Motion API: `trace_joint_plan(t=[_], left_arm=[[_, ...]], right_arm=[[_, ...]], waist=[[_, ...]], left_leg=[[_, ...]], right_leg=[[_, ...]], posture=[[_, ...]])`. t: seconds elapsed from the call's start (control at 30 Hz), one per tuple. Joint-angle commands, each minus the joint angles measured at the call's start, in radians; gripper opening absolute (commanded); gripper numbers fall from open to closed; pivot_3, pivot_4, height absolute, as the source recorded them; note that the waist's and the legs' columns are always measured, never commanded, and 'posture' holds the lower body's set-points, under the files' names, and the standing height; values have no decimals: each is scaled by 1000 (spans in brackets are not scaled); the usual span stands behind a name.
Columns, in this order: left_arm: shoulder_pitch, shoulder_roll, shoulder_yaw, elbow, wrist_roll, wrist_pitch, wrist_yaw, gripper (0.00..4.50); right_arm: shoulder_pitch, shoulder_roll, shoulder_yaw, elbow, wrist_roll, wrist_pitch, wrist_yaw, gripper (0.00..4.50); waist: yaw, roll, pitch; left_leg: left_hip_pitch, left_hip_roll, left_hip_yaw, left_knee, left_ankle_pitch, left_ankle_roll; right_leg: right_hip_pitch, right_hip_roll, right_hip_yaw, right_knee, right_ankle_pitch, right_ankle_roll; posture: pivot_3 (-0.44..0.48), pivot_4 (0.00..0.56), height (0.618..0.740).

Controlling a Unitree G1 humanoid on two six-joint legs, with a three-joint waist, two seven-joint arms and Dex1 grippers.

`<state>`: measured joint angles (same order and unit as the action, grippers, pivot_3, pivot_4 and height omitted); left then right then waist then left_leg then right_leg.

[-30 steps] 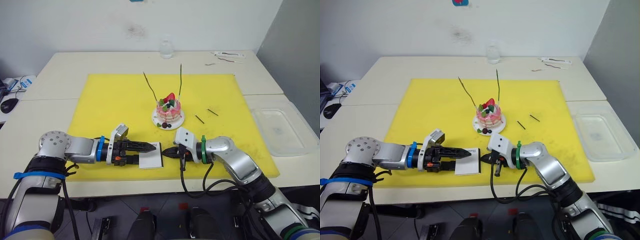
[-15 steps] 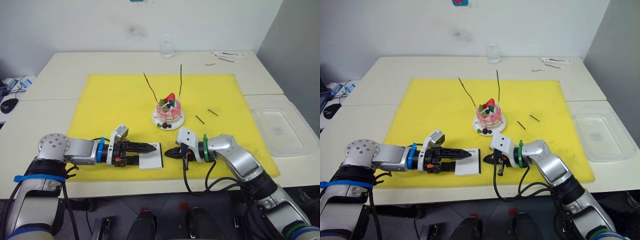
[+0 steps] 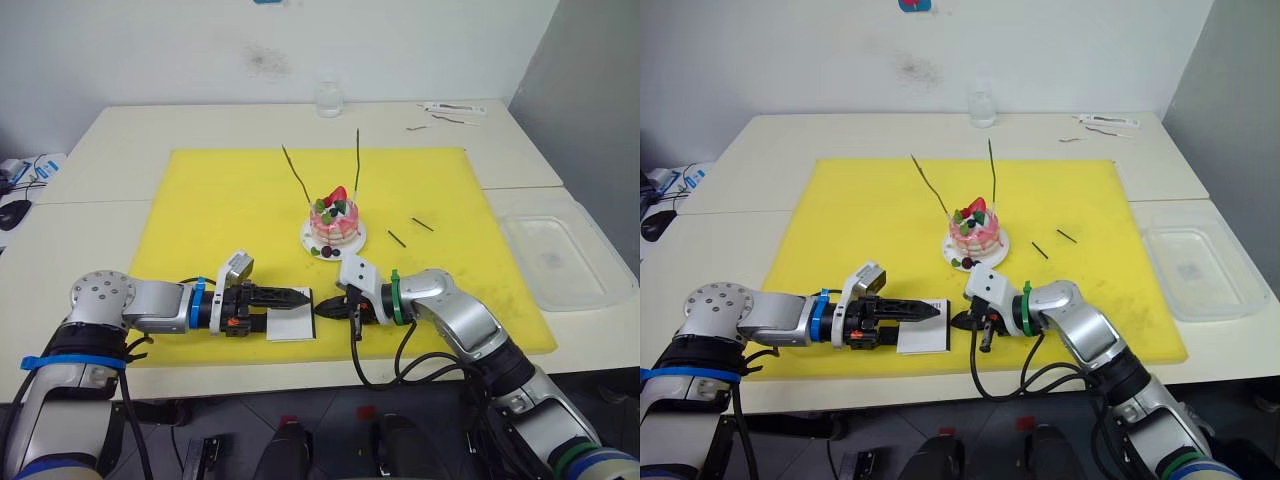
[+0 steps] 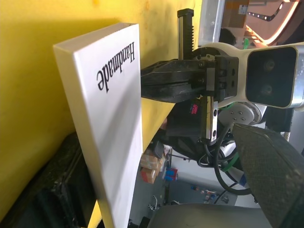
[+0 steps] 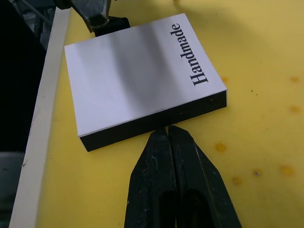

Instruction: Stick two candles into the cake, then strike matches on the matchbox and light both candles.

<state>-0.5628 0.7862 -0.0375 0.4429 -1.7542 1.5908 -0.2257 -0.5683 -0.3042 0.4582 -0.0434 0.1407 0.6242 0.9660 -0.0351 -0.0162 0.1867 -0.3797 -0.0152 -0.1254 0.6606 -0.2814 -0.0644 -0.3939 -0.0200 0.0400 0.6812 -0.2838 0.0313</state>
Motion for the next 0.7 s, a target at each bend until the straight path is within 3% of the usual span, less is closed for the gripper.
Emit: trace_joint_plan(t=[0.03,0.33,0.43,0.7], left_arm=[[24,-7,-16,-14,-5,24,15,4500],[43,-13,9,-46,36,23,21,4500],[57,-15,23,-65,53,23,18,3909],[70,-11,39,-75,71,24,3,1610]], right_arm=[[4,16,5,-30,16,12,-9,28],[-2,-42,-37,-1,-16,-34,-21,28],[2,-78,-67,-9,-16,-46,-38,0],[17,-89,-91,-84,16,6,-66,0]], waist=[[0,0,0],[0,0,0],[0,0,0],[-3,0,0]], left_leg=[[0,0,0,0,0,0],[0,0,0,0,0,0],[0,-1,0,0,0,0],[0,-1,0,-1,0,0]], right_leg=[[0,0,0,0,0,0],[0,0,0,0,0,0],[0,0,0,0,0,0],[-1,0,0,0,0,0]], posture=[[0,150,740],[0,150,740],[0,150,740],[0,150,740]])
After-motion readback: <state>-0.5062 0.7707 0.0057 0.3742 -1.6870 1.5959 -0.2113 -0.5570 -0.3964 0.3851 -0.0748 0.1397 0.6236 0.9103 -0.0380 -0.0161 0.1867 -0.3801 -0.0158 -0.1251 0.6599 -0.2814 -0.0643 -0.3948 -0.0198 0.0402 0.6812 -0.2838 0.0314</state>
